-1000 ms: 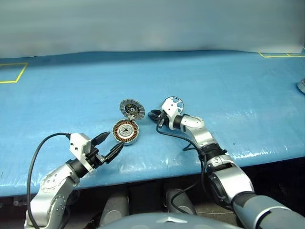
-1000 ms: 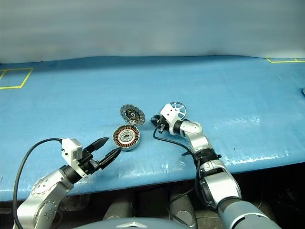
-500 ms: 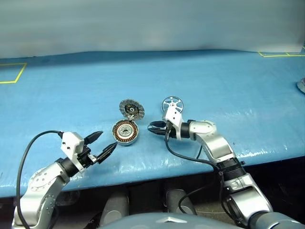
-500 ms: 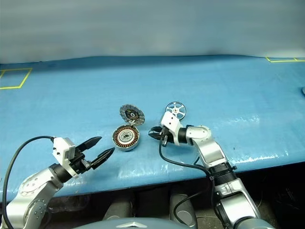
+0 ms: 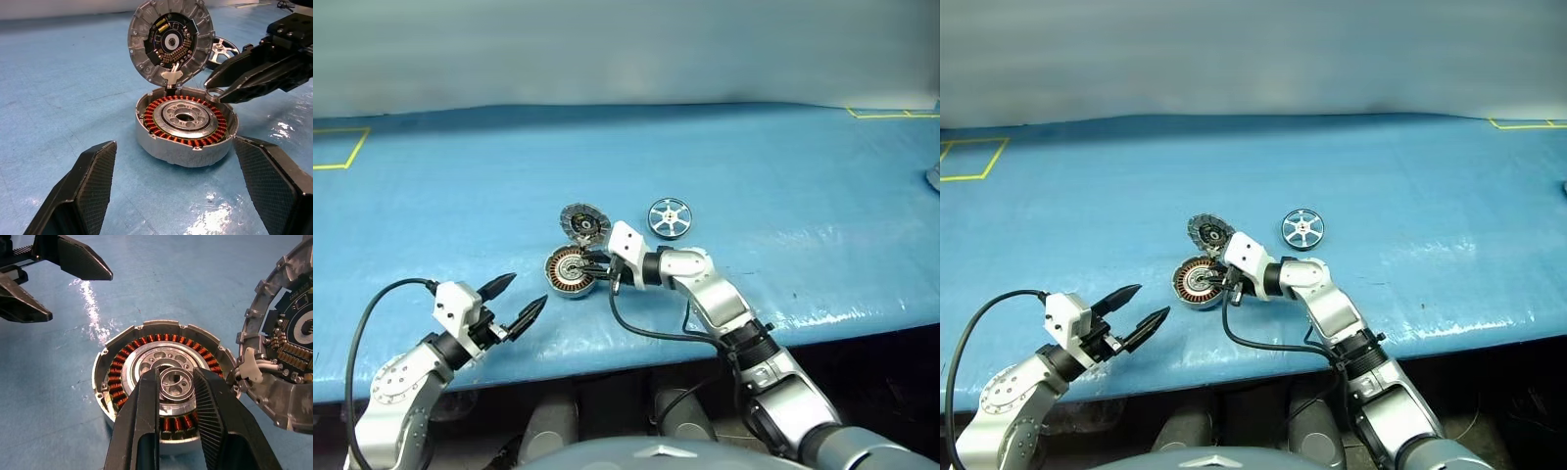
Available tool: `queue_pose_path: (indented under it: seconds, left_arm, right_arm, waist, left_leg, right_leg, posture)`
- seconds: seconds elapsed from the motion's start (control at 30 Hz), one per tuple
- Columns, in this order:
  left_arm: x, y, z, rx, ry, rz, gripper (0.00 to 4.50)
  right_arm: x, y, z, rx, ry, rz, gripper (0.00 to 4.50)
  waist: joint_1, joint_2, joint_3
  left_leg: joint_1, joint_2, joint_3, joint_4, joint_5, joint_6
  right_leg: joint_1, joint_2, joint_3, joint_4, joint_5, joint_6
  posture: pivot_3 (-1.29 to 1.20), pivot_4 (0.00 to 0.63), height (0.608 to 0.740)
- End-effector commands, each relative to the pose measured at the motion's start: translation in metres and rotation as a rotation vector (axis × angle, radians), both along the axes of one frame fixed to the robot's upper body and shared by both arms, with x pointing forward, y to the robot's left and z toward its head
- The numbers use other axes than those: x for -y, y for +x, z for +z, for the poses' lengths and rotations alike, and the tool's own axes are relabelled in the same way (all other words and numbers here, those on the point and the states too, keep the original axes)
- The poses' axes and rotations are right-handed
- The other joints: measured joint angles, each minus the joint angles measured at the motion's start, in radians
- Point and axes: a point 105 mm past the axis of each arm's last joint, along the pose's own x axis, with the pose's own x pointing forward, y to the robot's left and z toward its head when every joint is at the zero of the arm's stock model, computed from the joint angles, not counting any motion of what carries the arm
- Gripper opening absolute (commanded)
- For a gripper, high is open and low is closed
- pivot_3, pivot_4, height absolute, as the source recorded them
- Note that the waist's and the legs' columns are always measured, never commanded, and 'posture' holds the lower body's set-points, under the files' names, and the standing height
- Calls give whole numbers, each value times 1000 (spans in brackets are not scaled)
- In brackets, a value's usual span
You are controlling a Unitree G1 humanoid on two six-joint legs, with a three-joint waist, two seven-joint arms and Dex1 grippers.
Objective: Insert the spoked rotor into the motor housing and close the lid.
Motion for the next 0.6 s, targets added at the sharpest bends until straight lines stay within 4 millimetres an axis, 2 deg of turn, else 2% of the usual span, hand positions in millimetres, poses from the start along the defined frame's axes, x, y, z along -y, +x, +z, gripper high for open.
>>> queue_pose_path:
  seconds: [0.03, 0.6]
  left_arm:
    - [0, 0, 9, 65, 5, -6, 4137]
    - [4, -2, 5, 57, -16, -12, 4137]
  right_arm:
    - [-10, 0, 13, 58, 25, 32, 651]
    - [-22, -2, 6, 47, 21, 49, 651]
  waist:
    - [0, 0, 0]
    - [-3, 0, 0]
  left_leg:
    - [0, 0, 0, 0, 0, 0]
    - [0, 0, 0, 0, 0, 0]
  right_leg:
    - [0, 0, 0, 0, 0, 0]
    - [0, 0, 0, 0, 0, 0]
  posture:
    - [0, 150, 740]
    - [0, 150, 740]
